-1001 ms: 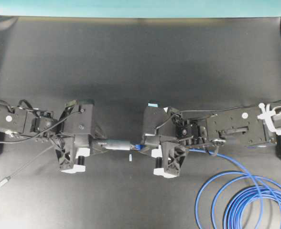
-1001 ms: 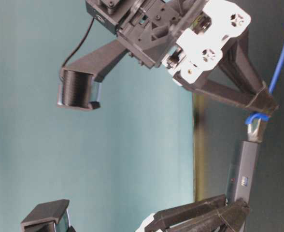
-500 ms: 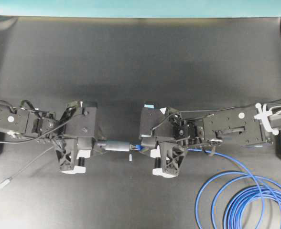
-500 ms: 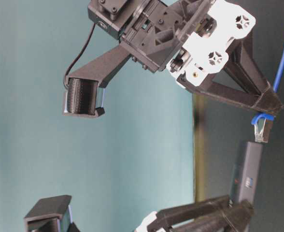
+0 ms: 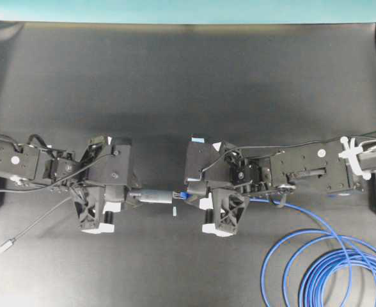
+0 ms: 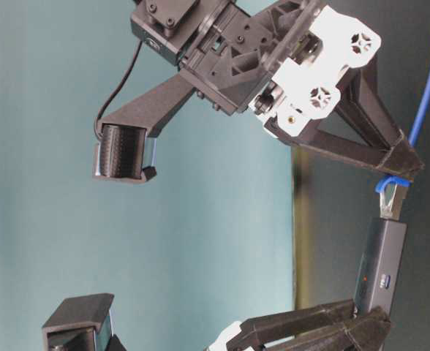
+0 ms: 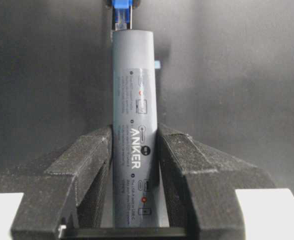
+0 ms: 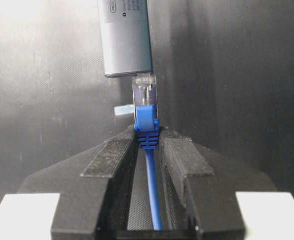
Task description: Insert the LAN cable into the hub.
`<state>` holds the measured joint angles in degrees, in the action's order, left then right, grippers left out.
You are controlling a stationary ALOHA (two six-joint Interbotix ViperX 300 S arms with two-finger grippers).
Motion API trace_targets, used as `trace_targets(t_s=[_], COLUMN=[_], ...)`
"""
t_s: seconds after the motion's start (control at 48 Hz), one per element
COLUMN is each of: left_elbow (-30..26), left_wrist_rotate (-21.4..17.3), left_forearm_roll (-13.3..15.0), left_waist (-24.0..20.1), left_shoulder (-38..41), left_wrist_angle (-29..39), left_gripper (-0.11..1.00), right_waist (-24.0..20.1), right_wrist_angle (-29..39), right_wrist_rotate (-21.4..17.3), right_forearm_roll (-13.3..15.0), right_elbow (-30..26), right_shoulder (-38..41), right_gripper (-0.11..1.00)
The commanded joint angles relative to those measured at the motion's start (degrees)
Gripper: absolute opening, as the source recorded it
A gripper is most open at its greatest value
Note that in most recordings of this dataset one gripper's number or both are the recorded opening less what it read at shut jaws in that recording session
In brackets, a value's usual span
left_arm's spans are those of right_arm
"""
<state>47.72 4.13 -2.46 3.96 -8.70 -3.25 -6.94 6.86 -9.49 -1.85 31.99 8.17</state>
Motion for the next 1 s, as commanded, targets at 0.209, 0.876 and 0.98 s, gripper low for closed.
trace_targets(t_s=[0.209,0.876,0.98], left_elbow=[-1.93,-3.78,-4.31], left_wrist_rotate=[-0.09,-0.18,-0.53], left_forearm_roll=[-0.18,-0.18,-0.18], left_waist=[-0.70,-0.62,-0.62], left_shoulder=[0.53,2.20,2.64], left_wrist_angle=[-0.26,-1.05,-1.05], left_gripper=[0.28,0.28,0.28], right_waist=[-0.97,-0.62,-0.53], right_wrist_angle=[0.18,-1.49,-1.49], right_wrist_rotate=[0.26,0.35,0.44], right_forearm_roll=[0.00,0.00,0.09], right_elbow=[-2.11,-2.90,-3.34], right_shoulder=[0.26,0.62,0.79], right_gripper=[0.13,0.13,0.13])
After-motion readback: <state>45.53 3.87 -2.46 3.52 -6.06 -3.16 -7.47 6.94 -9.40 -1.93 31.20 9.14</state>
